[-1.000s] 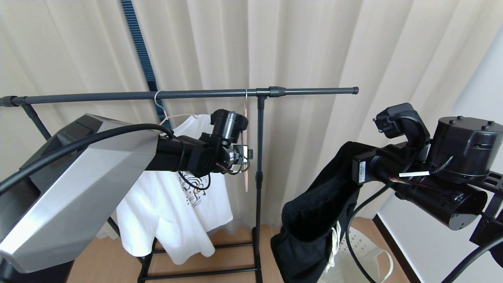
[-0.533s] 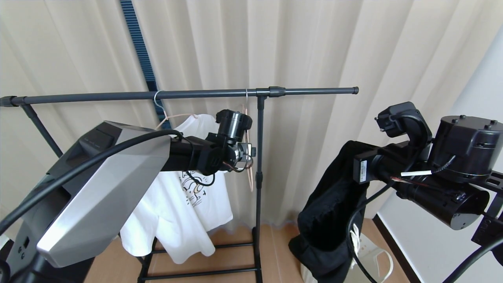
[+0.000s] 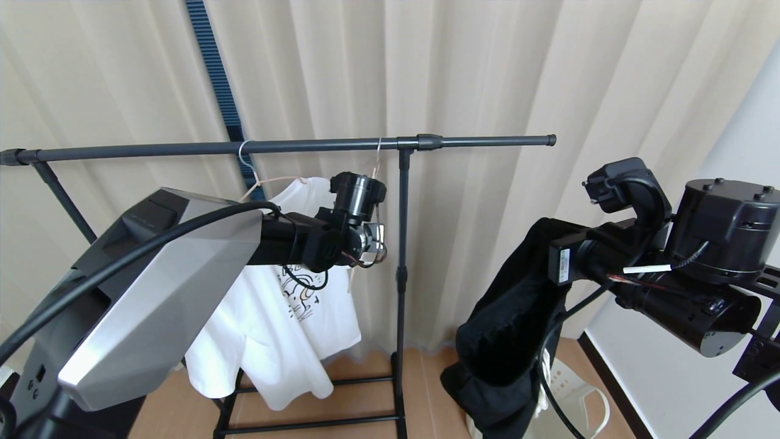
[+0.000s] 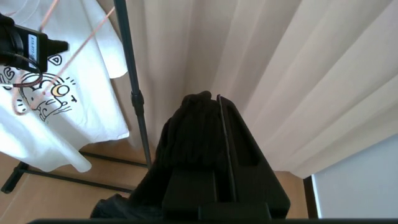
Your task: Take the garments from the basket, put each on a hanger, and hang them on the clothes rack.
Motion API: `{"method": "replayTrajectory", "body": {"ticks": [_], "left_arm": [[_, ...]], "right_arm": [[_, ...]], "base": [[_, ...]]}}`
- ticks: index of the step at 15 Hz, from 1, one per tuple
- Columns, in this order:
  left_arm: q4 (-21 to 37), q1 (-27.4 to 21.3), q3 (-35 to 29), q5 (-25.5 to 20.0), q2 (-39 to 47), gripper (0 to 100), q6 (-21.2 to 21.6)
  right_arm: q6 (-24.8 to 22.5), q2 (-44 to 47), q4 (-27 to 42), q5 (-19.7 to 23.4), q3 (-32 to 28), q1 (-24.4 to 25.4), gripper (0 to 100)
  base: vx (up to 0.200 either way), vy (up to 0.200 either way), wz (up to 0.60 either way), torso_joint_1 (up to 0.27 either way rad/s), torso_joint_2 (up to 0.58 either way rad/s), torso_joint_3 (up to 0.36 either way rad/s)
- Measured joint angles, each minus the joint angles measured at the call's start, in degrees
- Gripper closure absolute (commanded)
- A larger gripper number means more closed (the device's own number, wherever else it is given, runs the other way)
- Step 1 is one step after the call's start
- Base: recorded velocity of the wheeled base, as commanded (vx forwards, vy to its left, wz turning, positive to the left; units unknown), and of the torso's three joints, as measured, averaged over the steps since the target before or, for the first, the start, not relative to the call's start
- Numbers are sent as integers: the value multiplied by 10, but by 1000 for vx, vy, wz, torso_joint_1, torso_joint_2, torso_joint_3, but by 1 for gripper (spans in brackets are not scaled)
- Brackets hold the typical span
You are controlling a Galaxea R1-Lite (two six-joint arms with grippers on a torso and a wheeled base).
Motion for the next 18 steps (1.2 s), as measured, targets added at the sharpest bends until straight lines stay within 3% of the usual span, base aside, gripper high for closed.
{"method": "replayTrajectory", "body": {"ticks": [9,15,18], "left_arm": [[-48,5,134,8,-92,100,0],[-58,-6,261,8,-189,100,3],[-92,-13,339,8,-236,100,18]], "right_arm": [[0,7,0,0,1,0,100],[0,9,0,0,1,0,100],[0,9,0,0,1,0,100]], "base": [[0,0,0,0,0,0],[0,0,0,0,0,0],[0,0,0,0,0,0]]}}
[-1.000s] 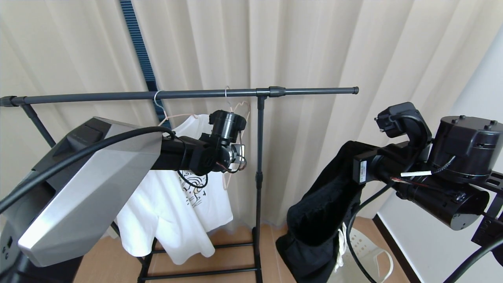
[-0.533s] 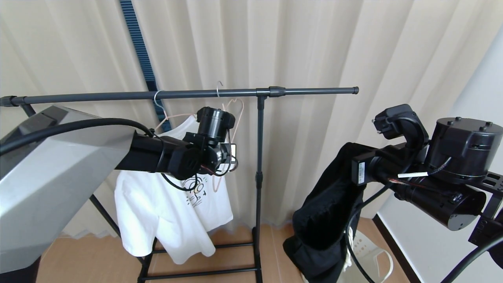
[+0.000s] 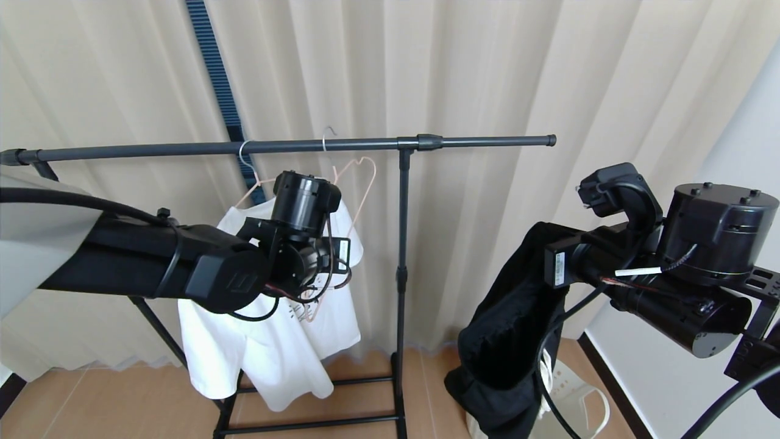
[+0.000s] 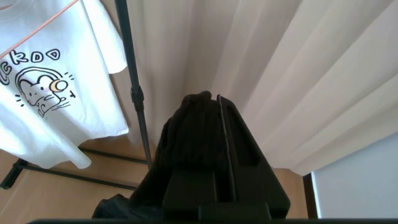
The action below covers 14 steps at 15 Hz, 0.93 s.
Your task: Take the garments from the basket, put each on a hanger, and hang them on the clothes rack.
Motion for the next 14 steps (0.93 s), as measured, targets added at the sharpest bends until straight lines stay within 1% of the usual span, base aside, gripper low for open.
{"method": "replayTrajectory", "body": {"ticks": [3,5,7,9,10,11,12,13,14], "left_arm": [[-44,-3,85,0,-48,100,23],[-85,-7,163,0,-84,100,42],[-145,-12,254,-3,-127,100,70],[-221,-16,348,-12,-167,100,102],[-261,-17,389,-23,-185,100,121],[-296,-18,427,-44,-203,100,142],[-325,-19,458,-71,-222,100,165],[-335,-19,482,-101,-238,100,185],[-340,-20,505,-145,-256,100,208]], "right_arm": [[0,0,1,-1,0,1,100],[0,3,0,-3,0,3,100],[0,9,0,-13,-3,8,100],[-1,16,-2,-43,-7,13,100],[-1,23,-4,-63,-10,15,100],[-3,32,-6,-85,-14,15,100],[-5,39,-8,-93,-19,15,100],[-7,47,-8,-107,-22,16,100],[-8,55,-9,-123,-29,15,100]], "base": [[0,0,0,0,0,0],[0,0,0,0,0,0],[0,0,0,0,0,0],[0,0,0,0,0,0],[0,0,0,0,0,0],[0,0,0,0,0,0],[0,0,0,0,0,0],[0,0,0,0,0,0],[0,0,0,0,0,0]]}}
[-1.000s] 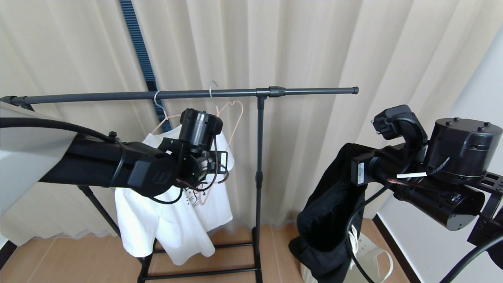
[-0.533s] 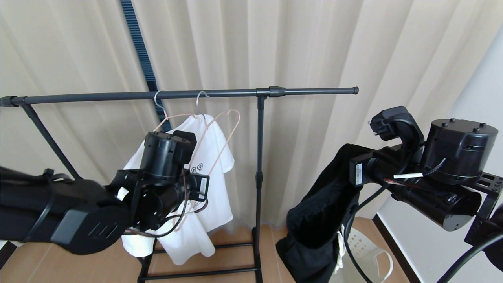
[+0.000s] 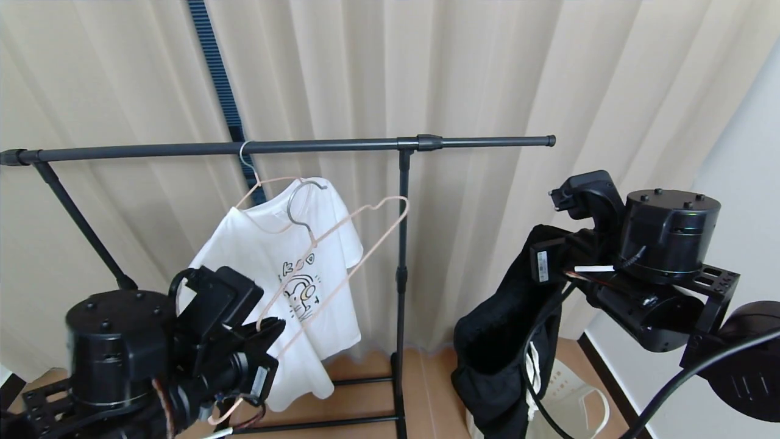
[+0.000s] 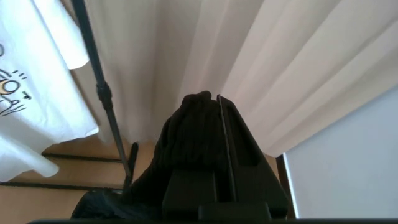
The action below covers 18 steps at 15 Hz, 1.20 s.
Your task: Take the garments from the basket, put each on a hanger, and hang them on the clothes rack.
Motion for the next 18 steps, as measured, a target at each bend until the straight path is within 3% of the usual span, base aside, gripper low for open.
{"method": "replayTrajectory", "body": {"ticks": [3,7,13,18], "left_arm": [[-4,-15,38,-99,-39,100,51],[-4,-34,42,-151,-42,100,54],[-5,-67,38,-158,-9,100,52],[-7,-71,-19,-151,48,100,21]], "right_arm": [[0,20,-1,-25,-20,-3,100],[2,32,-1,-29,-37,-13,100],[9,42,-1,-36,-59,-20,100],[10,32,-1,-48,-46,9,100]], "base": [[0,0,0,0,0,0],[0,0,0,0,0,0],[0,0,0,0,0,0],[0,0,0,0,0,0]]}}
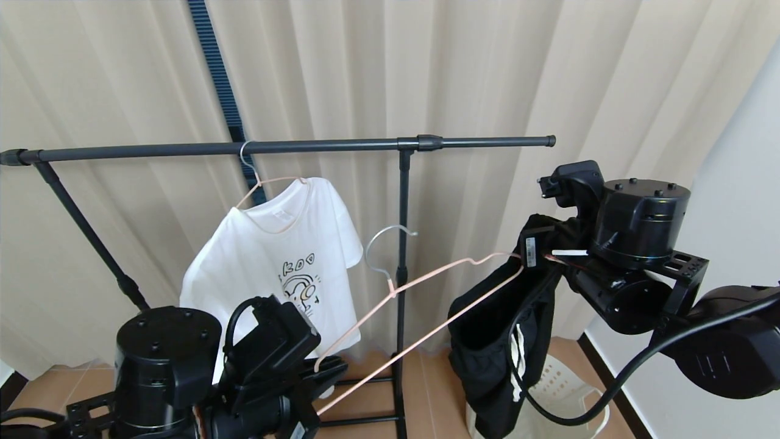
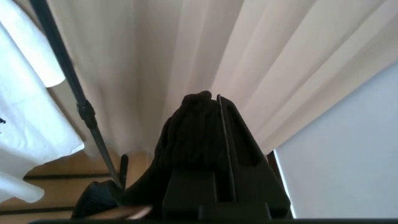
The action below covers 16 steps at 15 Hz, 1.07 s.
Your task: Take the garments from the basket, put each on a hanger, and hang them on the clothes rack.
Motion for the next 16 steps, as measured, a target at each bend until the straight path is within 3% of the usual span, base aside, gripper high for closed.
{"method": "replayTrajectory", "body": {"ticks": [8,16], "left_arm": [[1,-14,-64,43,51,100,-30],[0,-24,-81,44,69,100,-35]], "right_arm": [[3,-6,0,-34,14,54,100],[25,-24,2,-58,23,175,100]], "base": [[0,0,0,0,0,0],[0,0,0,0,0,0]]}}
